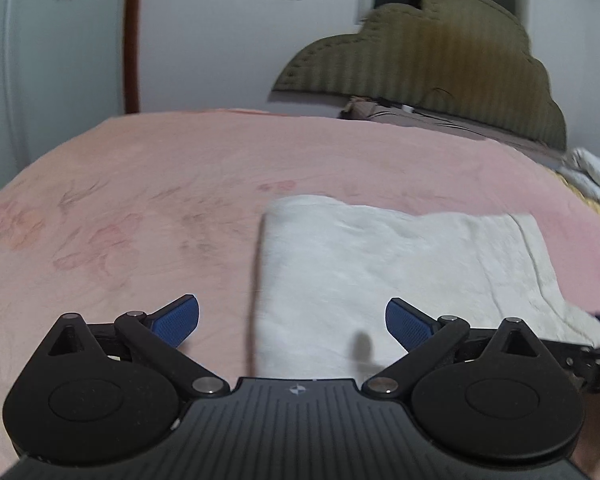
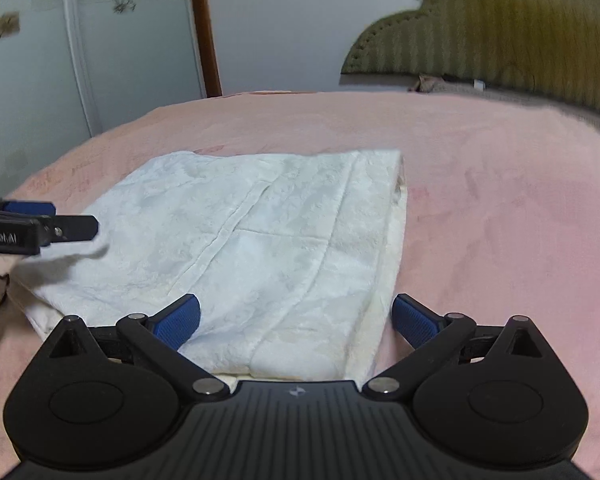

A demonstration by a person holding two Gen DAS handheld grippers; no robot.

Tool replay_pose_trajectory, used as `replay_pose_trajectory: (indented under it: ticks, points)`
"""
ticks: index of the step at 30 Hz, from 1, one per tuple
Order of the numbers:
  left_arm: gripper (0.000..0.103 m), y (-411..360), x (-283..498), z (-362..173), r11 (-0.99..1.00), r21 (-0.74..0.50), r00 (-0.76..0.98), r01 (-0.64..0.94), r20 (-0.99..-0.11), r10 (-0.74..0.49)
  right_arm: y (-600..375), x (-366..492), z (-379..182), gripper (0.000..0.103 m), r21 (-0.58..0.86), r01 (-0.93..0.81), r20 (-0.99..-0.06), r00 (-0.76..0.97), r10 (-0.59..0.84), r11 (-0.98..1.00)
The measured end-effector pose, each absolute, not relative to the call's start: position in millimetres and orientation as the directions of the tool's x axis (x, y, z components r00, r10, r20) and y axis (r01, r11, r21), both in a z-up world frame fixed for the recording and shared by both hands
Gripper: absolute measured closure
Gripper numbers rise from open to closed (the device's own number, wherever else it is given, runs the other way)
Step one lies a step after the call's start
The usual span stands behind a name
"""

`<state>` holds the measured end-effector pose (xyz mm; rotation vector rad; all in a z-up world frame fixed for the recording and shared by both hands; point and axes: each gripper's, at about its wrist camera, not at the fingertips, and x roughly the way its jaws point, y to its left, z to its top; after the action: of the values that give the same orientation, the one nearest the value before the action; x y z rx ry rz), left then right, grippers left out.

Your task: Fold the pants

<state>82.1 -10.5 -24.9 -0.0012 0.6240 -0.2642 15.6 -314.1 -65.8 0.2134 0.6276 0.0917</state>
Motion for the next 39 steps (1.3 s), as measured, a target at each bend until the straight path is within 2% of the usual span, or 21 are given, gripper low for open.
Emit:
replay_pose_trajectory:
  ticks: [2, 5, 9, 12, 14, 16, 17, 18, 19, 21, 27, 33, 35, 36, 39]
  points:
    - [0.004, -3.8, 84.2, -23.8, 0.969, -0.108, 0.773, 0.221, -0.586, -0.242, -322.6, 13.3, -69.0, 0.000, 0.283, -0.015, -0.558, 0.811, 0.177, 0.959]
    - [0.003, -6.1, 77.9, -19.3, 0.963, -0.098, 0.771, 0.250, -0.582, -0.259, -319.8, 8.9, -64.2, 0.000, 0.247, 0.012, -0.557, 0.820, 0.132, 0.969]
    - [0.003, -14.5, 57.5, -12.4, 0.946, -0.043, 0.772, 0.320, -0.568, -0.287, -292.5, -25.1, -43.5, 0.000, -0.009, 0.024, -0.428, 0.904, -0.025, 1.000]
    - [0.003, -14.7, 45.6, -5.1, 0.922, -0.090, 0.746, 0.377, -0.561, -0.360, -262.9, -46.2, -38.4, 0.000, -0.267, -0.015, -0.376, 0.922, -0.090, 0.964]
    - [0.003, -18.0, 38.6, -2.0, 0.904, -0.106, 0.727, 0.415, -0.559, -0.399, -251.7, -59.2, -38.0, 0.001, -0.356, -0.095, -0.356, 0.934, -0.041, 0.930]
    - [0.003, -26.1, 31.8, -2.3, 0.882, -0.068, 0.714, 0.467, -0.559, -0.421, -242.7, -64.4, -38.5, 0.001, -0.415, -0.130, -0.354, 0.935, -0.029, 0.900]
    - [0.004, -30.2, 28.1, -2.8, 0.872, -0.037, 0.715, 0.488, -0.556, -0.424, -238.2, -63.9, -39.6, 0.008, -0.452, -0.134, -0.353, 0.935, -0.039, 0.882]
    - [0.005, -35.3, 24.5, -4.8, 0.862, 0.005, 0.718, 0.508, -0.554, -0.420, -235.0, -61.1, -41.3, 0.020, -0.488, -0.136, -0.358, 0.932, -0.056, 0.862]
    - [0.007, -40.7, 21.1, -7.8, 0.849, 0.049, 0.721, 0.526, -0.556, -0.414, -232.6, -58.9, -43.7, 0.026, -0.513, -0.139, -0.367, 0.928, -0.070, 0.847]
    - [0.009, -48.7, 15.6, -13.0, 0.824, 0.106, 0.715, 0.557, -0.565, -0.411, -231.2, -54.2, -49.3, 0.045, -0.547, -0.148, -0.386, 0.918, -0.091, 0.824]
    - [0.008, -53.9, 15.9, -18.7, 0.806, 0.116, 0.698, 0.580, -0.581, -0.419, -227.8, -55.0, -57.0, 0.046, -0.662, -0.211, -0.426, 0.896, -0.129, 0.720]
    - [0.008, -67.7, 16.2, -12.5, 0.784, 0.061, 0.663, 0.618, -0.577, -0.478, -224.2, -47.2, -63.2, 0.046, -0.713, -0.200, -0.396, 0.906, -0.150, 0.672]
    - [0.008, -79.9, 12.3, -12.9, 0.752, 0.083, 0.651, 0.654, -0.568, -0.503, -224.3, -37.4, -65.7, 0.046, -0.707, -0.191, -0.393, 0.907, -0.153, 0.681]
    - [0.008, -87.0, 10.3, -13.7, 0.734, 0.107, 0.650, 0.670, -0.562, -0.511, -225.6, -33.2, -65.2, 0.052, -0.693, -0.191, -0.398, 0.905, -0.148, 0.695]
    - [0.009, -111.1, 7.2, -20.8, 0.679, 0.195, 0.654, 0.707, -0.546, -0.524, -230.4, -32.3, -54.4, 0.051, -0.656, -0.134, -0.357, 0.922, -0.149, 0.743]
